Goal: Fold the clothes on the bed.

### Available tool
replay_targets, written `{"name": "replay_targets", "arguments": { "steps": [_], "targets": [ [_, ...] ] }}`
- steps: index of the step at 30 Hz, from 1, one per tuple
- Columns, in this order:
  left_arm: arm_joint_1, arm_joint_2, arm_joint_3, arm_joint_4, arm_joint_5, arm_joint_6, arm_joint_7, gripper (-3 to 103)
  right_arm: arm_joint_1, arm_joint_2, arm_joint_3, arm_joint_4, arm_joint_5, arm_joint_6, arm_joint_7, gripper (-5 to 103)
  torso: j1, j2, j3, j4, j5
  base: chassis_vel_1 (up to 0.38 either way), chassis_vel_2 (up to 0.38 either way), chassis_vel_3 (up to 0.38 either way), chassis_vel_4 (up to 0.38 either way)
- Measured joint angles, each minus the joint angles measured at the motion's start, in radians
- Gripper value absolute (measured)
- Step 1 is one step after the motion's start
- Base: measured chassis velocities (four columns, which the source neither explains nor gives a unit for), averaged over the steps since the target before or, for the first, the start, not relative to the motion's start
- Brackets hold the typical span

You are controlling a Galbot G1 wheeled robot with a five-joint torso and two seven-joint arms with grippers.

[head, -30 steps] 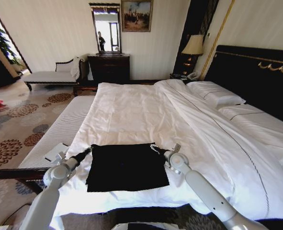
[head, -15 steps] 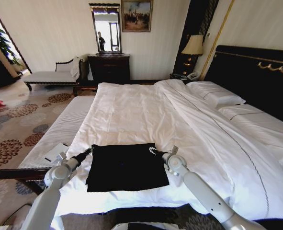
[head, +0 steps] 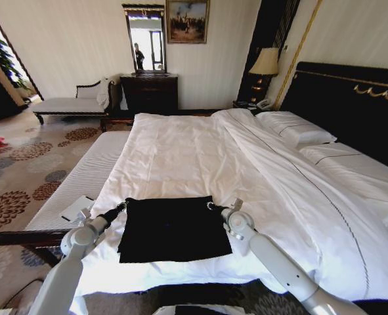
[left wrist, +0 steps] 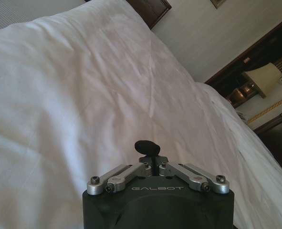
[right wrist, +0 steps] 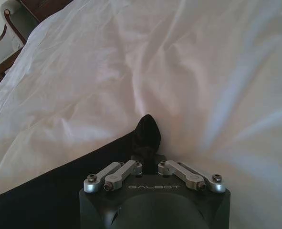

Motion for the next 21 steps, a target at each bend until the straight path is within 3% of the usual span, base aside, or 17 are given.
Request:
{"name": "replay_targets", "arguments": {
  "steps": [2, 5, 17, 21],
  "targets": [
    [0.000, 0.001, -0.001, -0.001, 0.000, 0.000, 0.000, 2, 0.002, 0.000, -0.001, -0.001, 0.000, 0.001, -0.001, 12, 0.000, 0.000, 0.000, 0.0000, 0.0000, 0.000, 0.000, 0.000, 0.000],
    [-0.001, 0.005, -0.004, -0.001, -0.002, -0.001, 0.000, 2, 0.008, 0.001, 0.001, 0.012, 0.005, 0.003, 0.000, 2, 0.000, 0.000, 0.000, 0.0000, 0.0000, 0.000, 0.000, 0.000, 0.000],
    [-0.027, 0.008, -0.020, 0.001, -0.020, -0.022, 0.010, 2, 0.023, -0.030, 0.051, 0.113, 0.029, 0.032, -0.002, 2, 0.000, 0.000, 0.000, 0.0001, 0.0000, 0.000, 0.000, 0.000, 0.000],
    [-0.051, 0.002, -0.031, -0.003, -0.074, -0.060, 0.021, 2, 0.026, -0.029, 0.091, 0.114, 0.028, 0.088, -0.046, 2, 0.000, 0.000, 0.000, -0.0001, 0.0000, 0.000, 0.000, 0.000, 0.000]
  ]
}}
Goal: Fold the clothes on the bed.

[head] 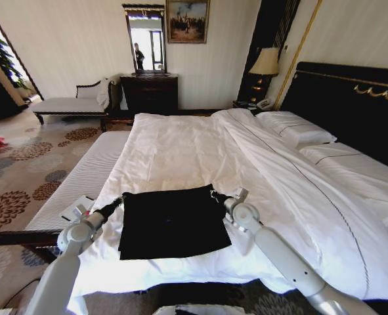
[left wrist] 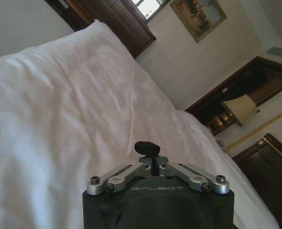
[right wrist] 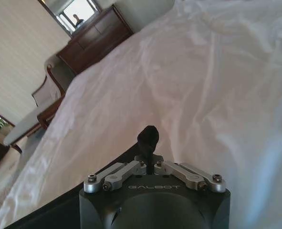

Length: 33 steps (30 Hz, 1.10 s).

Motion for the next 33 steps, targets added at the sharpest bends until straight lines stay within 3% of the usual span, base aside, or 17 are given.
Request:
{"name": "replay_targets", "arguments": {
  "steps": [9, 17, 25, 33],
  "targets": [
    [-0.017, -0.011, -0.010, -0.004, -0.058, -0.063, 0.023, 2, -0.017, 0.027, 0.038, -0.020, -0.026, 0.078, -0.077, 2, 0.000, 0.000, 0.000, 0.0000, 0.0000, 0.000, 0.000, 0.000, 0.000],
    [0.024, -0.020, -0.030, -0.046, -0.077, -0.066, 0.026, 2, -0.084, 0.035, 0.075, 0.040, -0.033, 0.101, -0.107, 2, 0.000, 0.000, 0.000, 0.0001, 0.0000, 0.000, 0.000, 0.000, 0.000],
    [0.096, -0.049, -0.069, -0.178, -0.121, -0.064, 0.028, 2, -0.174, 0.033, 0.171, 0.138, -0.037, 0.134, -0.156, 2, 0.000, 0.000, 0.000, 0.0000, 0.0000, 0.000, 0.000, 0.000, 0.000],
    [0.100, -0.062, -0.077, -0.207, -0.146, -0.067, 0.028, 2, -0.191, 0.048, 0.194, 0.142, -0.055, 0.158, -0.177, 2, 0.000, 0.000, 0.000, 0.0001, 0.0000, 0.000, 0.000, 0.000, 0.000]
  ]
}}
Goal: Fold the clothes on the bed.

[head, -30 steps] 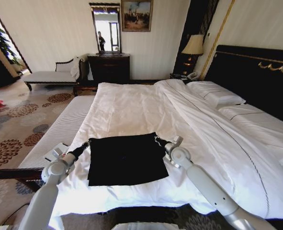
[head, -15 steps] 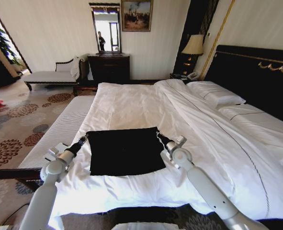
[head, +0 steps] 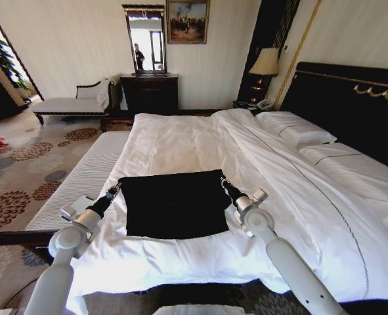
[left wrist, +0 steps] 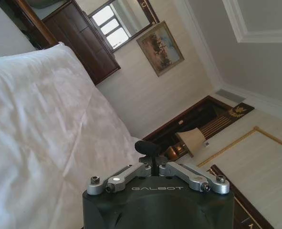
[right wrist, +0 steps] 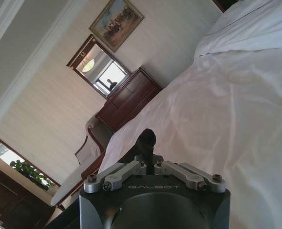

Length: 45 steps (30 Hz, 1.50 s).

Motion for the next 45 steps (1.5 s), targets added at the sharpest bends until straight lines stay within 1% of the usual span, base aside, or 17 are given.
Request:
{"name": "replay_targets", "arguments": {
  "steps": [6, 11, 19, 23, 24, 26, 27, 28, 31, 32, 34, 35, 39, 40, 41, 42, 45],
  "targets": [
    [0.007, -0.012, -0.025, -0.022, -0.052, -0.016, 0.009, 2, -0.024, 0.025, 0.043, 0.033, -0.003, 0.027, -0.034, 2, 0.000, 0.000, 0.000, 0.0000, -0.0001, 0.000, 0.000, 0.000, 0.000],
    [0.006, -0.016, -0.029, -0.024, -0.068, -0.026, 0.011, 2, -0.038, 0.033, 0.062, 0.039, -0.010, 0.039, -0.049, 2, 0.000, 0.000, 0.000, 0.0000, -0.0001, 0.000, 0.000, 0.000, 0.000],
    [-0.005, -0.022, -0.016, -0.021, -0.059, -0.029, 0.011, 2, -0.031, 0.024, 0.054, 0.021, -0.022, 0.041, -0.052, 2, 0.000, 0.000, 0.000, -0.0001, -0.0001, 0.000, 0.000, 0.000, 0.000],
    [-0.051, -0.006, 0.008, 0.032, -0.029, -0.036, 0.010, 2, 0.034, 0.016, -0.007, -0.052, -0.049, 0.044, -0.052, 2, 0.000, 0.000, 0.000, 0.0000, -0.0002, 0.000, 0.000, 0.000, 0.000],
    [-0.051, -0.006, 0.008, 0.032, -0.029, -0.036, 0.010, 2, 0.034, 0.016, -0.007, -0.052, -0.049, 0.044, -0.052, 2, 0.000, 0.000, 0.000, 0.0000, -0.0002, 0.000, 0.000, 0.000, 0.000],
    [-0.081, 0.005, 0.023, 0.072, -0.015, -0.040, 0.007, 2, 0.076, 0.019, -0.043, -0.108, -0.061, 0.045, -0.051, 2, 0.000, 0.000, 0.000, -0.0001, -0.0001, 0.000, 0.000, 0.000, 0.000],
    [-0.110, 0.013, 0.038, 0.120, 0.003, -0.043, 0.007, 2, 0.132, 0.030, -0.083, -0.181, -0.070, 0.046, -0.051, 2, 0.000, 0.000, 0.000, -0.0003, -0.0001, 0.000, 0.000, 0.000, 0.000],
    [-0.110, 0.013, 0.038, 0.120, 0.003, -0.043, 0.007, 2, 0.132, 0.030, -0.083, -0.181, -0.070, 0.046, -0.051, 2, 0.000, 0.000, 0.000, -0.0003, -0.0001, 0.000, 0.000, 0.000, 0.000],
    [-0.170, 0.021, 0.068, 0.241, 0.047, -0.052, 0.008, 2, 0.251, 0.073, -0.159, -0.346, -0.093, 0.053, -0.063, 2, 0.000, 0.000, 0.000, 0.0000, -0.0001, 0.000, 0.000, 0.000, 0.000],
    [-0.170, 0.021, 0.068, 0.241, 0.047, -0.052, 0.008, 2, 0.251, 0.073, -0.159, -0.346, -0.093, 0.053, -0.063, 2, 0.000, 0.000, 0.000, 0.0000, -0.0001, 0.000, 0.000, 0.000, 0.000],
    [-0.203, 0.022, 0.082, 0.310, 0.074, -0.058, 0.011, 2, 0.314, 0.109, -0.200, -0.434, -0.112, 0.058, -0.069, 2, 0.000, 0.000, 0.000, 0.0000, -0.0005, 0.000, 0.000, 0.000, 0.000],
    [-0.238, 0.021, 0.097, 0.379, 0.105, -0.068, 0.018, 2, 0.366, 0.148, -0.236, -0.518, -0.132, 0.062, -0.073, 2, 0.000, 0.000, 0.000, 0.0002, -0.0001, 0.000, 0.000, 0.000, 0.000],
    [-0.281, 0.017, 0.110, 0.462, 0.134, -0.080, 0.021, 2, 0.417, 0.195, -0.274, -0.622, -0.161, 0.065, -0.075, 2, 0.000, 0.000, 0.000, 0.0004, -0.0007, 0.000, 0.000, 0.000, 0.000],
    [-0.316, 0.012, 0.118, 0.525, 0.152, -0.090, 0.025, 2, 0.449, 0.226, -0.300, -0.698, -0.180, 0.066, -0.074, 2, 0.000, 0.000, 0.000, 0.0001, -0.0001, 0.000, 0.000, 0.000, 0.000],
    [-0.334, 0.009, 0.123, 0.563, 0.164, -0.095, 0.028, 2, 0.463, 0.239, -0.316, -0.737, -0.191, 0.066, -0.074, 2, 0.000, 0.000, 0.000, 0.0001, -0.0003, 0.000, 0.000, 0.000, 0.000],
    [-0.334, 0.009, 0.123, 0.563, 0.164, -0.095, 0.028, 2, 0.463, 0.239, -0.316, -0.737, -0.191, 0.066, -0.074, 2, 0.000, 0.000, 0.000, 0.0001, -0.0003, 0.000, 0.000, 0.000, 0.000],
    [-0.392, -0.001, 0.142, 0.671, 0.206, -0.113, 0.033, 2, 0.499, 0.269, -0.360, -0.841, -0.228, 0.072, -0.075, 2, 0.000, 0.000, 0.000, -0.0002, -0.0002, 0.000, 0.000, 0.000, 0.000]
  ]
}}
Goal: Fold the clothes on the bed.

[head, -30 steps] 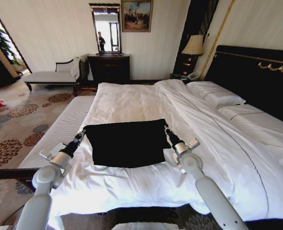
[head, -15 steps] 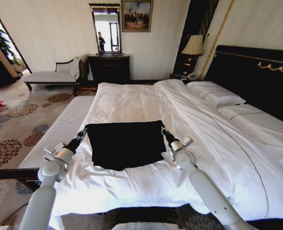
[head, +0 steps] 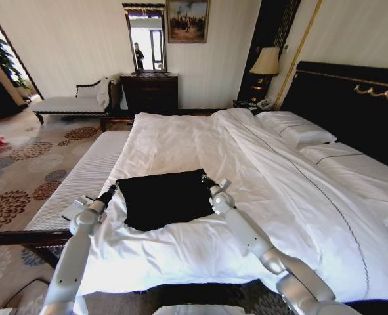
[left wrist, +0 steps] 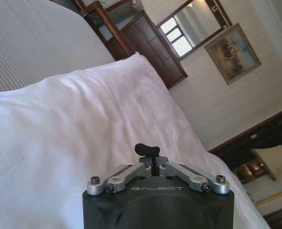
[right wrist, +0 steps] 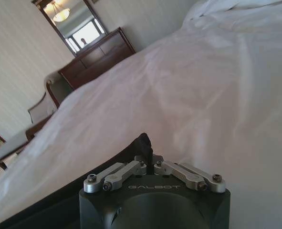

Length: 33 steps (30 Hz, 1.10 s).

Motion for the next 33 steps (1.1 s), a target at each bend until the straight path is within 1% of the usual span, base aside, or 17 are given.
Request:
{"name": "replay_targets", "arguments": {
  "steps": [8, 12, 15, 16, 17, 18, 19, 20, 21, 22, 23, 24, 25, 26, 27, 30, 33],
  "targets": [
    [-0.074, -0.016, 0.035, 0.094, 0.037, -0.022, 0.006, 2, 0.035, 0.041, -0.009, -0.104, -0.048, 0.023, -0.014, 2, 0.000, 0.000, 0.000, 0.0002, 0.0000, 0.000, 0.000, 0.000, 0.000],
    [-0.067, -0.013, 0.042, 0.083, 0.042, -0.025, 0.009, 2, 0.038, 0.043, 0.004, -0.092, -0.057, 0.030, -0.020, 2, 0.000, 0.000, 0.000, 0.0001, 0.0002, 0.000, 0.000, 0.000, 0.000],
    [-0.029, -0.006, 0.035, 0.031, 0.034, -0.027, 0.001, 1, 0.029, 0.032, 0.021, -0.037, -0.052, 0.030, -0.012, -2, 0.000, 0.000, 0.000, 0.0005, 0.0001, 0.000, 0.000, 0.000, 0.000],
    [-0.004, 0.000, 0.029, -0.013, 0.027, -0.029, -0.014, 6, 0.016, 0.016, 0.024, 0.018, -0.036, 0.022, 0.000, 3, 0.000, 0.000, 0.000, 0.0005, 0.0001, 0.000, 0.000, 0.000, 0.000],
    [-0.004, 0.000, 0.029, -0.013, 0.027, -0.029, -0.014, 6, 0.016, 0.016, 0.024, 0.018, -0.036, 0.022, 0.000, 3, 0.000, 0.000, 0.000, 0.0005, 0.0001, 0.000, 0.000, 0.000, 0.000],
    [0.015, 0.005, 0.025, -0.048, 0.024, -0.033, -0.024, 11, 0.006, 0.000, 0.024, 0.064, -0.023, 0.012, 0.012, 8, 0.000, 0.000, 0.000, 0.0005, 0.0001, 0.000, 0.000, 0.000, 0.000],
    [0.031, 0.010, 0.019, -0.078, 0.023, -0.036, -0.033, 11, -0.008, -0.019, 0.021, 0.112, -0.011, 0.000, 0.024, 14, 0.000, 0.000, 0.000, 0.0002, 0.0001, 0.000, 0.000, 0.000, 0.000],
    [0.048, 0.016, 0.014, -0.109, 0.022, -0.038, -0.042, 17, -0.020, -0.034, 0.019, 0.152, -0.007, -0.013, 0.035, 19, 0.000, 0.000, 0.000, 0.0003, 0.0002, 0.000, 0.000, 0.000, 0.000],
    [0.060, 0.020, 0.008, -0.130, 0.021, -0.040, -0.049, 22, -0.034, -0.051, 0.019, 0.189, -0.005, -0.029, 0.050, 19, 0.000, 0.000, 0.000, 0.0003, 0.0003, 0.000, 0.000, 0.000, 0.000],
    [0.082, 0.032, -0.003, -0.163, 0.020, -0.044, -0.062, 28, -0.059, -0.083, 0.024, 0.247, -0.002, -0.049, 0.068, 30, -0.001, 0.000, 0.000, 0.0005, 0.0004, 0.000, 0.000, 0.000, 0.000],
    [0.082, 0.032, -0.003, -0.163, 0.020, -0.044, -0.062, 28, -0.059, -0.083, 0.024, 0.247, -0.002, -0.049, 0.068, 30, -0.001, 0.000, 0.000, 0.0005, 0.0004, 0.000, 0.000, 0.000, 0.000],
    [0.097, 0.043, -0.013, -0.180, 0.019, -0.047, -0.069, 33, -0.081, -0.110, 0.034, 0.287, -0.004, -0.057, 0.078, 30, -0.001, 0.000, 0.000, 0.0005, 0.0003, 0.000, 0.000, 0.000, 0.000],
    [0.113, 0.056, -0.024, -0.196, 0.016, -0.048, -0.074, 39, -0.105, -0.137, 0.052, 0.319, -0.006, -0.064, 0.092, 35, -0.001, 0.000, -0.001, 0.0001, 0.0002, 0.000, 0.000, 0.000, 0.000],
    [0.113, 0.056, -0.024, -0.196, 0.016, -0.048, -0.074, 39, -0.105, -0.137, 0.052, 0.319, -0.006, -0.064, 0.092, 35, -0.001, 0.000, -0.001, 0.0001, 0.0002, 0.000, 0.000, 0.000, 0.000],
    [0.136, 0.073, -0.037, -0.218, 0.008, -0.045, -0.082, 43, -0.136, -0.167, 0.082, 0.356, 0.001, -0.076, 0.116, 47, -0.001, 0.000, 0.000, 0.0001, 0.0003, 0.000, 0.000, 0.000, 0.000],
    [0.164, 0.090, -0.048, -0.245, 0.001, -0.026, -0.097, 49, -0.171, -0.200, 0.112, 0.402, 0.026, -0.096, 0.155, 51, 0.000, 0.000, 0.000, 0.0001, 0.0004, 0.000, 0.000, 0.000, 0.000],
    [0.296, 0.141, -0.072, -0.362, 0.034, 0.069, -0.179, 66, -0.302, -0.310, 0.166, 0.590, 0.145, -0.199, 0.292, 68, -0.001, 0.000, 0.000, -0.0001, -0.0002, 0.000, 0.000, 0.000, 0.000]
  ]
}}
